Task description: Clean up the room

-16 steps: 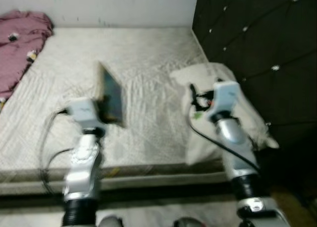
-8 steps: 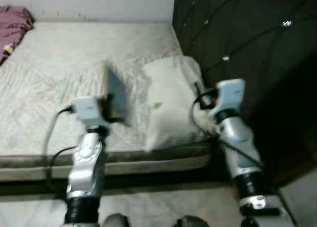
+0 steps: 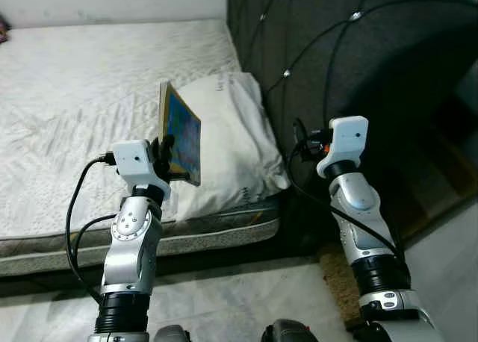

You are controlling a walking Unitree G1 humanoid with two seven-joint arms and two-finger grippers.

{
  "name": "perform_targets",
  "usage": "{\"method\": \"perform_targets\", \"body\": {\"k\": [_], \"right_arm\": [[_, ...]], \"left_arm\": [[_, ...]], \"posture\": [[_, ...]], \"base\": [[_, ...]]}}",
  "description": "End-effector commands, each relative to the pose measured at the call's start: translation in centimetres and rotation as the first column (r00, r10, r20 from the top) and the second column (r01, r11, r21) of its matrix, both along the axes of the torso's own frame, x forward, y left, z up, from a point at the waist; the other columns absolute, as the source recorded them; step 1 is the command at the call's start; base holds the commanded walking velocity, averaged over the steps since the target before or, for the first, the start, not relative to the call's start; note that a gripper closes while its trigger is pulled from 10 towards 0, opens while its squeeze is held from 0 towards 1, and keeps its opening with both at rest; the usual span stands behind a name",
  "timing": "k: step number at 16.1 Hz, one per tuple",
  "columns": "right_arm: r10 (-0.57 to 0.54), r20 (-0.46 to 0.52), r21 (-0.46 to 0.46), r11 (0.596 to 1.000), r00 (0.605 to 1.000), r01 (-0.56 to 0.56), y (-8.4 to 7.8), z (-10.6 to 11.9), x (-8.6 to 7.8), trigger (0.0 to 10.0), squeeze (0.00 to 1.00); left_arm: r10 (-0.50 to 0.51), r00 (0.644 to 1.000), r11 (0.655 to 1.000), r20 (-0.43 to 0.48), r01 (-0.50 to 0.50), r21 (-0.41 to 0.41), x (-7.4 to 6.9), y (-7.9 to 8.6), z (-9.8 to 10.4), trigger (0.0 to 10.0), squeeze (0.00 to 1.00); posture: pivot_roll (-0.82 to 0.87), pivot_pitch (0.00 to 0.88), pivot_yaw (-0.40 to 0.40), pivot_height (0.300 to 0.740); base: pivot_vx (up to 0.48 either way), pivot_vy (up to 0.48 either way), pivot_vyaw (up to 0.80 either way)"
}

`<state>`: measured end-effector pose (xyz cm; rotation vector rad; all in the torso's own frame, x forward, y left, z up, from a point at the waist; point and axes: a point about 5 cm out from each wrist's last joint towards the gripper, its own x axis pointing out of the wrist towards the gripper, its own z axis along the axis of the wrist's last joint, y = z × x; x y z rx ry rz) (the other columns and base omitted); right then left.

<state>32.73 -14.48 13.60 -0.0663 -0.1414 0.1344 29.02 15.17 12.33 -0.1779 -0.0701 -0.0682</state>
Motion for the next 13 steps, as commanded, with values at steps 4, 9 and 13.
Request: {"method": "perform_targets", "body": {"k": [4,9,13], "right_arm": [[0.022,0.007,0.01,1.0,1.0,-0.022,0.69,0.3,0.09,10.0,0.0],[0.019,0.007,0.007,1.0,1.0,-0.019,0.56,0.36,0.17,10.0,0.0],[0.015,0.005,0.006,1.0,1.0,-0.015,0.51,0.3,0.19,10.0,0.0]], "left_arm": [[0.024,0.997,1.0,0.068,-0.025,0.008,-0.12,0.95,1.22,10.0,0.0],[0.019,0.997,1.0,0.068,-0.019,0.009,-0.03,0.81,1.22,10.0,0.0],[0.051,0.998,0.999,0.024,-0.051,0.009,0.04,0.86,0.73,10.0,0.0]], "posture": [[-0.04,0.0,-0.012,0.74],[-0.04,0.0,-0.012,0.74],[-0.04,0.0,-0.012,0.74]], "base": [[0.45,0.0,0.0],[0.48,0.0,0.0],[0.073,0.0,0.0]]}}
